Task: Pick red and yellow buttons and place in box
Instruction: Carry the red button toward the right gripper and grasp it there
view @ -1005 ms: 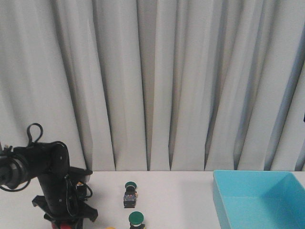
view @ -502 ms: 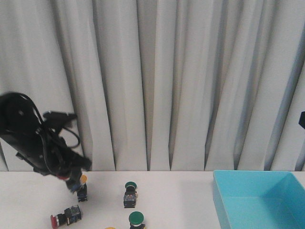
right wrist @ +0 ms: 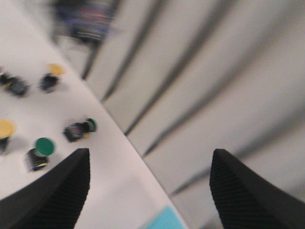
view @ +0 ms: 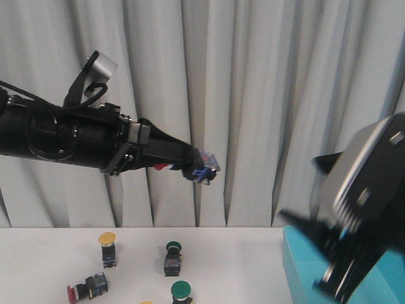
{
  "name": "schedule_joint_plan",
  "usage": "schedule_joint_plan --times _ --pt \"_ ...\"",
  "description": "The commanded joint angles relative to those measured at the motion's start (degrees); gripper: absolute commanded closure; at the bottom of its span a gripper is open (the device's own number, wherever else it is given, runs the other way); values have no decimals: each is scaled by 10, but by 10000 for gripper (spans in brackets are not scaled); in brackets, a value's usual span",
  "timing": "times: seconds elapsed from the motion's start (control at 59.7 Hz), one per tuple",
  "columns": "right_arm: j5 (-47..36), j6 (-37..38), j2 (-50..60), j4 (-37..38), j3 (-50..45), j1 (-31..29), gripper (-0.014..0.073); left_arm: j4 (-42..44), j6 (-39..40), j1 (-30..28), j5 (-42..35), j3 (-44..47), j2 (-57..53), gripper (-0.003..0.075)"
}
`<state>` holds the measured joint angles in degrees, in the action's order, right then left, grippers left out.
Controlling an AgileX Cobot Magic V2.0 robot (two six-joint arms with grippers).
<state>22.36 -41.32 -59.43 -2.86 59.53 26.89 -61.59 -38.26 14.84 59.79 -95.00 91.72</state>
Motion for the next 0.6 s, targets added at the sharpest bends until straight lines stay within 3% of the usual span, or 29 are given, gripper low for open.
schedule_joint_plan --times 0.0,0.151,0.352,0.586 --pt "-24 -86 5 -3 19 65 86 -66 -26 15 -16 -16 -25 717" --pt "-54 -91 5 2 19 120 86 -64 -25 44 2 -16 -25 717" --pt "-76 -94 -2 33 19 123 86 -65 -12 78 2 -16 -25 717" --pt "-74 -89 -27 138 19 123 86 -66 99 99 -5 -16 -25 716"
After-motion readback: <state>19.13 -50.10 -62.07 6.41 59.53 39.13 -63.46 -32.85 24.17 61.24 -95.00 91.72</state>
